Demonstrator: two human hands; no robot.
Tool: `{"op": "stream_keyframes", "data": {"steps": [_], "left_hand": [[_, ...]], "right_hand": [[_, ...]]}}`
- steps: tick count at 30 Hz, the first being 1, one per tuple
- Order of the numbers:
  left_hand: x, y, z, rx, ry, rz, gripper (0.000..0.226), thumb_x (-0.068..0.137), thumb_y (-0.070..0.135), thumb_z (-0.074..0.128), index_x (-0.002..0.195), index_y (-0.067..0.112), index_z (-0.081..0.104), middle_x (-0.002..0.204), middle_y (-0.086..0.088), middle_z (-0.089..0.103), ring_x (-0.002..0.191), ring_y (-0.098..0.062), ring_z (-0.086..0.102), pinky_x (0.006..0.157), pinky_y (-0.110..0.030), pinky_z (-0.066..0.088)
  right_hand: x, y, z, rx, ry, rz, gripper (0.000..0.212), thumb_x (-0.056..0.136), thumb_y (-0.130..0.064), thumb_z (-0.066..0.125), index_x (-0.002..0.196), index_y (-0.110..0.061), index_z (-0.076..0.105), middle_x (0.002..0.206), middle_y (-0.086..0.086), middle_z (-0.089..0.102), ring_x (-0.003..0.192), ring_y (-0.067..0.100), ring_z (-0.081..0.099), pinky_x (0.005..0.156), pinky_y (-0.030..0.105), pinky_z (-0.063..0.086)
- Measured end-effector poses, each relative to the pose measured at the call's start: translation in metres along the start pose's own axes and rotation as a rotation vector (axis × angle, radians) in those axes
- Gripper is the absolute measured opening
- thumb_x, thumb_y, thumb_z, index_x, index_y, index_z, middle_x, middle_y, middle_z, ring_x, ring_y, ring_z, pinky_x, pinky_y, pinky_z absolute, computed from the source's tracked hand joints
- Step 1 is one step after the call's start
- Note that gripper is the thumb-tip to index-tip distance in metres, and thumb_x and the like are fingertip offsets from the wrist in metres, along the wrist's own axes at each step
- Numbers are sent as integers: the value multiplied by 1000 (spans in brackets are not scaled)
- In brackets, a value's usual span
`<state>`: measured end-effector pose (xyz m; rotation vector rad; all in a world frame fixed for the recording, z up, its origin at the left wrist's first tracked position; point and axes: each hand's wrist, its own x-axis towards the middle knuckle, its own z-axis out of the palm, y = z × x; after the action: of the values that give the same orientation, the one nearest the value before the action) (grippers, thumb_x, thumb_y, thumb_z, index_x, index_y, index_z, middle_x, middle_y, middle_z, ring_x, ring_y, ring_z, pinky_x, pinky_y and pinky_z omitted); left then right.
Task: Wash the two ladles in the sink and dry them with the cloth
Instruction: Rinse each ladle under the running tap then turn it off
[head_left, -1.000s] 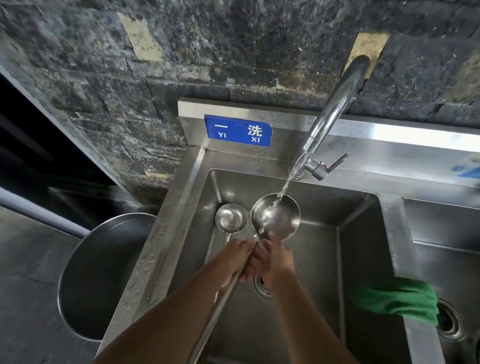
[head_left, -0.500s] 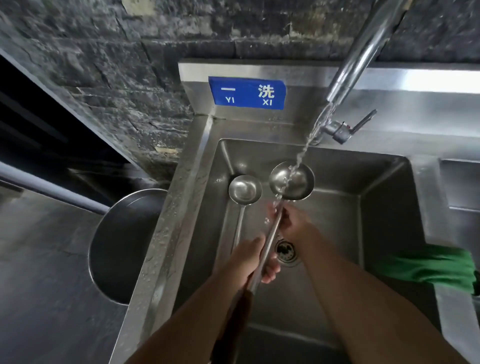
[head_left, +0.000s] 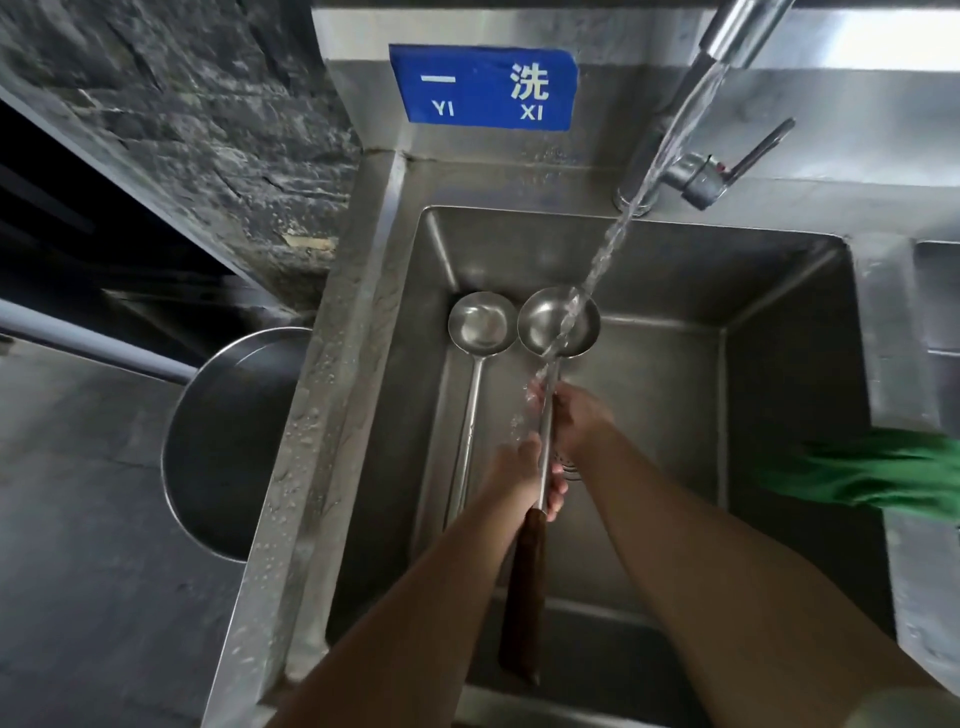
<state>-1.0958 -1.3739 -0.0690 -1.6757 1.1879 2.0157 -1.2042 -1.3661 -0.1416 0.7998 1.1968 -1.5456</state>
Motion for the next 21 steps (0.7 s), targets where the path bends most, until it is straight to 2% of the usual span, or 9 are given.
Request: {"op": "stream_keyframes", "data": {"steps": [2,5,8,11,13,15,18,21], "left_hand": [[3,-1,4,-15,-5,-2,56,105,38,23,64,11,49,42,-4,51,26,-15,41,33,-14,31],[9,-1,11,-40,14,-18,55,104,39,28,63,9,50,42,-6,50,26,-16,41,33,-15,31],[13,0,19,-40,27,-53,59,104,42,28,59,9,48,40,-5,48,25,-16,40,33,-13,31],[20,-1,25,-35,38,-47,62,103,48,31,59,8,49,44,-7,49,25,-15,42,32,-13,33],[26,-5,27,-21,41,-35,64,102,52,30,59,8,49,45,-8,50,25,-15,42,32,-14,34],[30,-12,27,-24,45,-22,63,101,53,32,61,8,50,45,-8,51,27,-17,43,33,-17,34],[31,-25,25,-19,54,61,58,102,48,37,64,7,54,48,-9,54,30,-18,45,34,-20,36],[34,-36,25,-14,36,93,55,102,48,36,69,8,56,51,-7,55,33,-17,45,36,-20,36]], "right_hand": [[0,-2,-3,31,12,-6,23,93,-4,55,111,8,63,91,18,66,79,25,65,94,36,55],[-1,-4,-10,43,45,-16,21,94,1,52,111,8,62,80,18,67,76,24,65,65,28,61],[-1,0,-19,32,70,-17,30,95,3,49,123,8,58,88,20,66,79,27,66,57,32,61],[-1,-1,-27,-6,49,-3,34,98,-1,43,129,-1,56,88,17,66,76,26,66,47,28,57],[0,1,-32,-23,32,-11,35,98,0,40,129,-3,55,89,16,65,75,25,65,47,27,55],[0,3,-38,-58,11,-19,34,97,2,39,126,-2,55,90,16,64,74,24,65,55,30,56],[5,12,-52,-189,-33,-63,25,97,2,42,115,1,58,92,20,66,75,28,65,71,41,56],[12,17,-63,-329,-27,-90,15,97,-6,51,102,1,64,94,25,71,83,33,71,86,52,55]]}}
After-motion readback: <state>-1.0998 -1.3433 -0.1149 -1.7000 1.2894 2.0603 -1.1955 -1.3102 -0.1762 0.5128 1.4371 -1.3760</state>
